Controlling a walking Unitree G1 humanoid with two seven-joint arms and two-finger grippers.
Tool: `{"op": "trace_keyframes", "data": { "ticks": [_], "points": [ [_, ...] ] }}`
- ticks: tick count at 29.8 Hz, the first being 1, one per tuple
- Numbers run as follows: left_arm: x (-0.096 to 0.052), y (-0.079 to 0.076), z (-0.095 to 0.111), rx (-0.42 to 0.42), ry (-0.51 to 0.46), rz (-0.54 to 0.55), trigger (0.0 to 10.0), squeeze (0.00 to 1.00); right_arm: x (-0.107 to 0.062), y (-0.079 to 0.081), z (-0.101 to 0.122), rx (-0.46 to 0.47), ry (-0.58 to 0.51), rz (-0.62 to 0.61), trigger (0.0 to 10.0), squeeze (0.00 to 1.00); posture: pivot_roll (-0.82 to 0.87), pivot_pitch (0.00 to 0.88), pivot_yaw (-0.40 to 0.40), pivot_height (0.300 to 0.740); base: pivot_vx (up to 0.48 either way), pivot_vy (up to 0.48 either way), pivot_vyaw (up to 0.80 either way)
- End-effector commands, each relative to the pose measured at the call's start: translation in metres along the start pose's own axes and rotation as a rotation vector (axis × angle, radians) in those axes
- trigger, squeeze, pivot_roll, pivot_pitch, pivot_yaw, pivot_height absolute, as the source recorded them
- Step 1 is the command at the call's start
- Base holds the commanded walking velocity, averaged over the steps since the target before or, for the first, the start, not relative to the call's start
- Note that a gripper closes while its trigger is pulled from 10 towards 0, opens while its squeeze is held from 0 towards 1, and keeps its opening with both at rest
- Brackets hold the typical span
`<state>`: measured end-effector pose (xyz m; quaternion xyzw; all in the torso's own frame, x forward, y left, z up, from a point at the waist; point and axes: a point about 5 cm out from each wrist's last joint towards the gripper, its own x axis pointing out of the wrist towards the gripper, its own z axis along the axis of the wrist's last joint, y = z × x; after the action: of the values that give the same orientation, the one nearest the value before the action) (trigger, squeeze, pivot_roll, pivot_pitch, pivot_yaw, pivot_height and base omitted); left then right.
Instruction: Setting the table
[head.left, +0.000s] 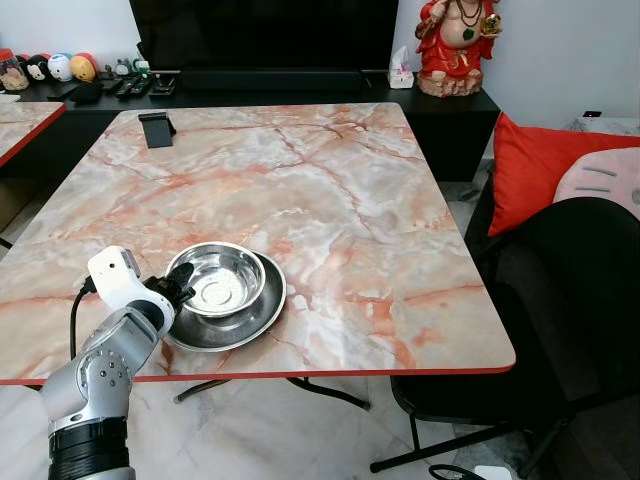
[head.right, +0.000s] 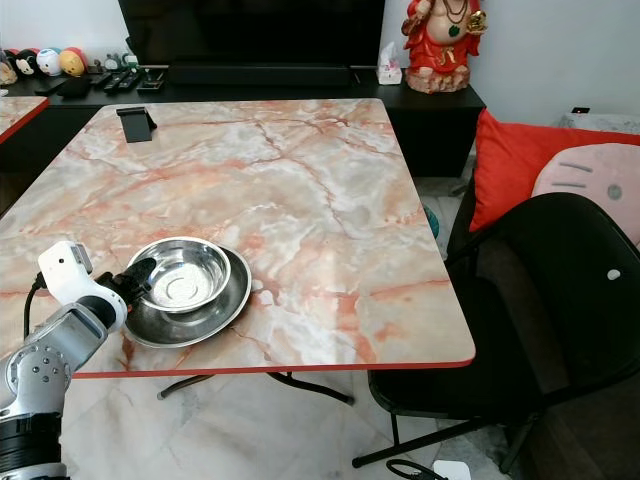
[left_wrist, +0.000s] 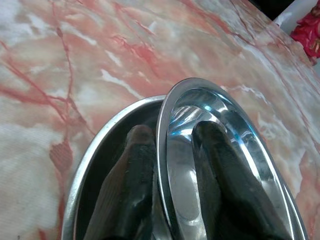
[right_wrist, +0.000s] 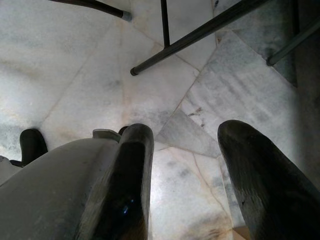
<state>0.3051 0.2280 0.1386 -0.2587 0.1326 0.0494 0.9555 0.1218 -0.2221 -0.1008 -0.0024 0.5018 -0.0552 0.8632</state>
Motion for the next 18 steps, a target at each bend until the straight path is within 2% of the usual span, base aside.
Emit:
{"op": "trace_keyframes", "data": {
  "ticks": [1,6,10,18],
  "points": [
    [0.002,0.000,-0.001,0.021,0.019,0.010,10.0,0.00,0.000,0.000,-0.001,-0.012,0.008,0.002,10.0,0.00,-0.04,0.000,0.008,0.732,0.000,0.000,0.00],
    [-0.001,-0.004,-0.011,0.014,0.090,-0.038,10.0,0.00,0.000,0.000,-0.001,-0.012,0.008,0.003,10.0,0.00,-0.03,0.000,0.008,0.732,0.000,0.000,0.00],
    [-0.003,-0.002,-0.012,0.027,0.101,-0.026,10.0,0.00,0.000,0.000,-0.001,-0.012,0.009,0.004,10.0,0.00,-0.03,0.000,0.009,0.732,0.000,0.000,0.00],
    [-0.009,0.010,0.002,0.058,0.068,0.026,10.0,0.00,0.000,0.000,-0.001,-0.014,0.011,0.005,10.0,0.00,-0.03,0.000,0.007,0.732,0.000,0.000,0.00]
  ]
}}
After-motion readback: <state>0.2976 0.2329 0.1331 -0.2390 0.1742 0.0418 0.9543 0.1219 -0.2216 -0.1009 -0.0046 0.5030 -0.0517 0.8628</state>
